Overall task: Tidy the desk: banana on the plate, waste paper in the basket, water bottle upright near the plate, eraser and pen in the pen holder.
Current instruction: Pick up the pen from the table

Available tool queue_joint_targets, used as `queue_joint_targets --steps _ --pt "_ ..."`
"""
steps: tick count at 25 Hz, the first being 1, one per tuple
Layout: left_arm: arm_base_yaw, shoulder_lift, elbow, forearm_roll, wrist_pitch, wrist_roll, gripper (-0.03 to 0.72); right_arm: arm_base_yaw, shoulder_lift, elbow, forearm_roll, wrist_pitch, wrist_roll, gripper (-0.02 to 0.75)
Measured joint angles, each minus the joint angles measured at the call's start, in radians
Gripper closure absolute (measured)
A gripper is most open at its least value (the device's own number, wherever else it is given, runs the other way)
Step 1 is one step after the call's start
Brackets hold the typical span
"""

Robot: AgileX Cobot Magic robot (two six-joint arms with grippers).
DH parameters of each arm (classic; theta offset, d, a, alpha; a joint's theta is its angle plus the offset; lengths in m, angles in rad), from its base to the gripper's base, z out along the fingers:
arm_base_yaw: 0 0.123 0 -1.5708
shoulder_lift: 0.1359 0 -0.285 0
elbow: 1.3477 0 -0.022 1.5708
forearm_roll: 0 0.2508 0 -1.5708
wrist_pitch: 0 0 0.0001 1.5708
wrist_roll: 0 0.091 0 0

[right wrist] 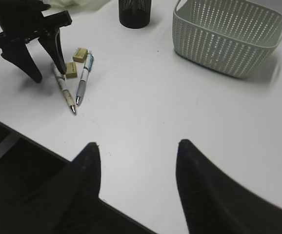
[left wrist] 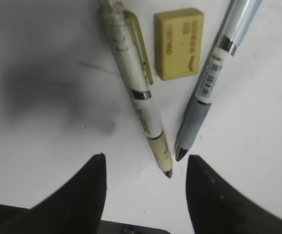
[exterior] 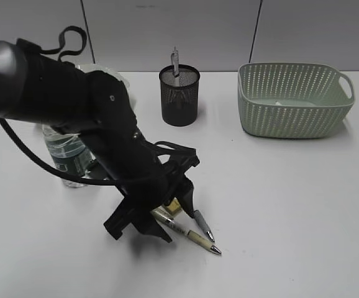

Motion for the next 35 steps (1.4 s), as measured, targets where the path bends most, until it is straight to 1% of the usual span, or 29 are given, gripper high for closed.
queue_joint_targets --steps 12,20,25,35 --pt "-0.005 0.079 -0.019 -0.003 -0.038 -0.050 0.332 0.000 0.000 0.000 -0.001 -0.001 0.000 0.335" --pt "-0.005 0.130 -0.079 -0.004 -0.033 -0.053 0.332 0.000 0.000 0.000 -0.001 -0.001 0.000 0.335" --pt "0.001 0.136 -0.079 0.002 0.009 -0.078 0.356 0.000 0.000 0.000 -0.001 -0.001 0.000 0.335" --pt "0.015 0.142 -0.087 -0.011 -0.008 -0.090 0.365 0.000 0.000 0.000 -0.001 -0.001 0.000 0.335"
